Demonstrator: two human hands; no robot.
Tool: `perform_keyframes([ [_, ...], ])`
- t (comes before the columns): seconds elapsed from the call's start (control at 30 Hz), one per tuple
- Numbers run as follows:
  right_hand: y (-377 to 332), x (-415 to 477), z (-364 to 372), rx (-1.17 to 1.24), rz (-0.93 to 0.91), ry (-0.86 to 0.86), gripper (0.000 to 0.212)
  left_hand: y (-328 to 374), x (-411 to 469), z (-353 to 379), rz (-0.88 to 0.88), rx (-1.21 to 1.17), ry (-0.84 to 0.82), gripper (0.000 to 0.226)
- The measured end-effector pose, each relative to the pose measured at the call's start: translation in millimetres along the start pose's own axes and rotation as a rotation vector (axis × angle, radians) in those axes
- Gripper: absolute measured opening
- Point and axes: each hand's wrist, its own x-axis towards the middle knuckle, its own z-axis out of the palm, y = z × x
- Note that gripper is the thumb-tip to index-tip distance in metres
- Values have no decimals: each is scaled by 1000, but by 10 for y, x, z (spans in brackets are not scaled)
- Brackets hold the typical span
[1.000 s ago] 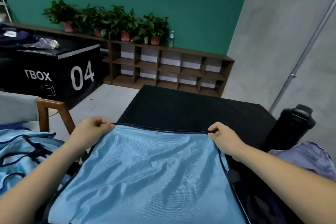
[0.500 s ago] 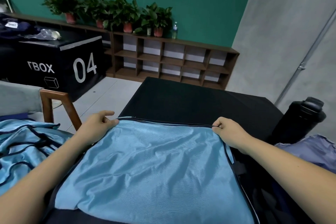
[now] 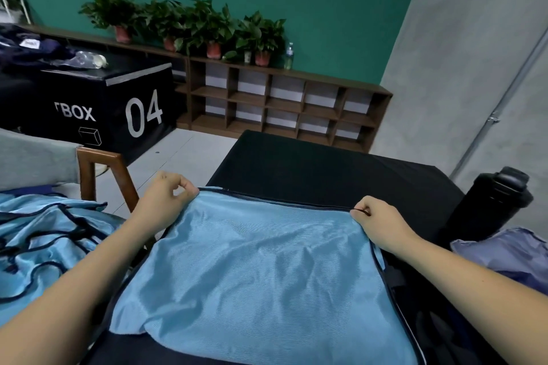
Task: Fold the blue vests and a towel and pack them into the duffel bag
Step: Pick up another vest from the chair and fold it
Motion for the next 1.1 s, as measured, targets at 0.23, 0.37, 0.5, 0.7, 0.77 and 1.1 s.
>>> perform_keyframes([
  [0.23, -91, -56, -325, -3, -91, 56, 19, 443, -140, -437, 68, -199, 23, 21],
  [0.37, -226, -84, -745, 40, -126, 37, 13, 731, -335, -772, 128, -286, 84, 28],
  [0.5, -458, -117, -1238, -67, -241, -26, 8, 905, -562, -1006, 195, -360, 151, 16],
  [0.7, -878, -180, -1843, -550, -431, 0, 22, 1216, -932, -1243, 272, -382, 225, 11],
  [0.77, -1025, -168, -1959, -676, -458, 29, 24, 1297, -1055, -1298, 295, -373, 219, 11],
  [1.1, -1829, 74, -2032, -686, -489, 201, 36, 1278, -1834, -1412, 217, -562, 240, 8],
])
